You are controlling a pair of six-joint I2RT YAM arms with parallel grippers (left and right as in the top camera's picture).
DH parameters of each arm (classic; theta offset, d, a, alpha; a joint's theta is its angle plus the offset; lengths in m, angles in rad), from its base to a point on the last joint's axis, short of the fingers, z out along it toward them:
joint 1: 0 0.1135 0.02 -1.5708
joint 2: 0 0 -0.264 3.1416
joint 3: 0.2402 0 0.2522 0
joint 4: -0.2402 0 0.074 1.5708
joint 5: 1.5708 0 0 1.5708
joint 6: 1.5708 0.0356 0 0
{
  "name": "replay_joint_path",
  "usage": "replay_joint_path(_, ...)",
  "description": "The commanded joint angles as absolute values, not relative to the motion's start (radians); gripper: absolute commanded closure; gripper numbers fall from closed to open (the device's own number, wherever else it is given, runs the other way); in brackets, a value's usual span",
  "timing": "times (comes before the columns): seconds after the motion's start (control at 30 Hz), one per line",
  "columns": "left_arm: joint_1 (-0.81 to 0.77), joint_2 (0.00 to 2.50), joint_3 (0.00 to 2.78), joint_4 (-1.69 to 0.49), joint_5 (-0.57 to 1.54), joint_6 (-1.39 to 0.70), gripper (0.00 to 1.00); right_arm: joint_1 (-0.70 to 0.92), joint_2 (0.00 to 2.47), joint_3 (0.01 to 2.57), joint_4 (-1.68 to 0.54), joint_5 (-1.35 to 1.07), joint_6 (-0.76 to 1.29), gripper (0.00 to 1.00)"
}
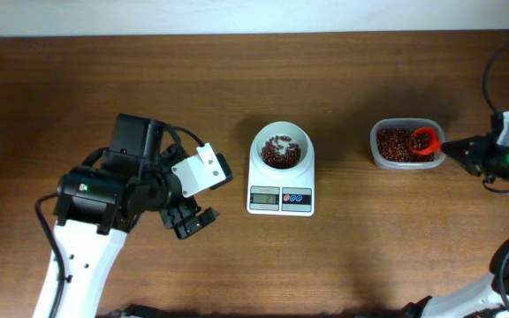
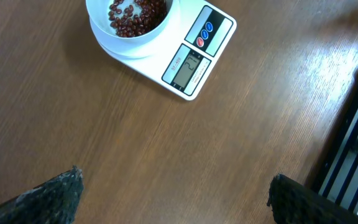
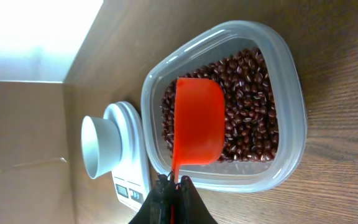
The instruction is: Scoop and weigh 50g on scale
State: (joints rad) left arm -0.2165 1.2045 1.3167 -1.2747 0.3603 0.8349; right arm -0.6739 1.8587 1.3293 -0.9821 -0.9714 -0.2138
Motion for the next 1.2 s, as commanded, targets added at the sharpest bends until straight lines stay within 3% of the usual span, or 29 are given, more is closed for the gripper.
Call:
replay_joint_path(0.0,-0.213,1.209,1.324,-1.273,0.378,0.850,0.01,-0.687,1.869,1.323,-0.992,-1.044,-0.232,0.96)
replay_joint_path(0.5,-0.213,1.209,1.324,-1.273,0.378,0.850,0.01,-0.612,1.869,1.323,-1.022,-1.233,-0.235,0.96)
replay_joint_path(1.17,-0.213,1.209,1.324,-1.273,0.378,0.850,0.01,-0.111,1.869,1.323,-0.980,-1.306,-0.218,0.96)
